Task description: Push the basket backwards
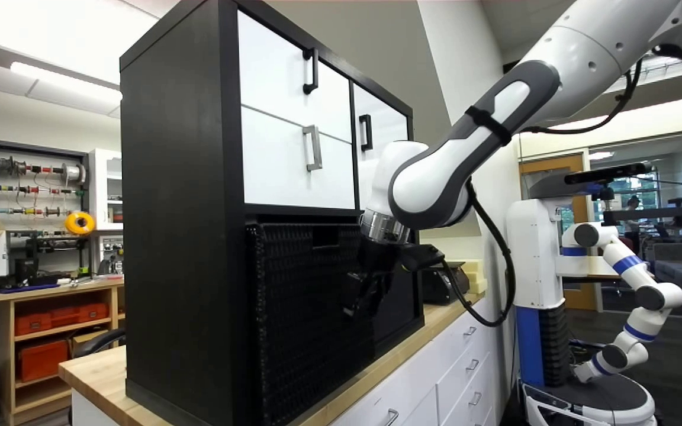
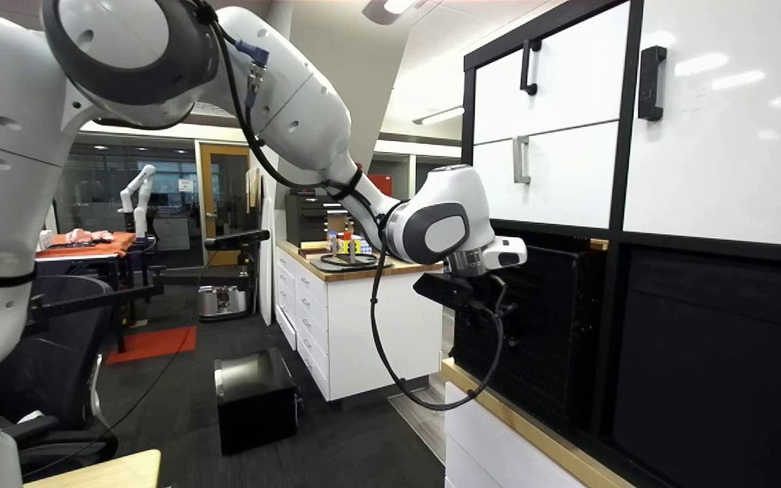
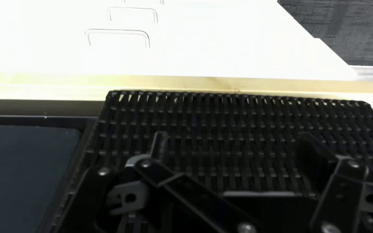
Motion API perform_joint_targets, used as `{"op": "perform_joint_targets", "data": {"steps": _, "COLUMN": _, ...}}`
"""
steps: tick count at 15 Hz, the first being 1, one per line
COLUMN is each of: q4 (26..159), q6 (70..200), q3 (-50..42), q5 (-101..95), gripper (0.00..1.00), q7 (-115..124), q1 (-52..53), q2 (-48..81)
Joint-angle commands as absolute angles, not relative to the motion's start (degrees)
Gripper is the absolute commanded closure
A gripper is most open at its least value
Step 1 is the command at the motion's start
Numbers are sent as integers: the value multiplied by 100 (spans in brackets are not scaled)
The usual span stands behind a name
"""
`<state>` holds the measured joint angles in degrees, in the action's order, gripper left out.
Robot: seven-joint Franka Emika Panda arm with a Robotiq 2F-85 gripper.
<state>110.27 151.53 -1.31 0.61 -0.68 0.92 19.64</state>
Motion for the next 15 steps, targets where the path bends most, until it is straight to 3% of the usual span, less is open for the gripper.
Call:
{"op": "perform_joint_targets", "data": {"steps": 1, "q4": 11821, "q6": 14539, "q3": -37, "q5": 110, "gripper": 0, "q7": -141, "q1": 23, "q2": 1040}}
{"op": "perform_joint_targets", "data": {"steps": 10, "q4": 12403, "q6": 12041, "q3": -64, "q5": 151, "gripper": 0, "q7": -159, "q1": 44, "q2": -380}}
{"op": "perform_joint_targets", "data": {"steps": 15, "q4": 12160, "q6": 12103, "q3": -60, "q5": 84, "gripper": 0, "q7": -108, "q1": 54, "q2": -118}}
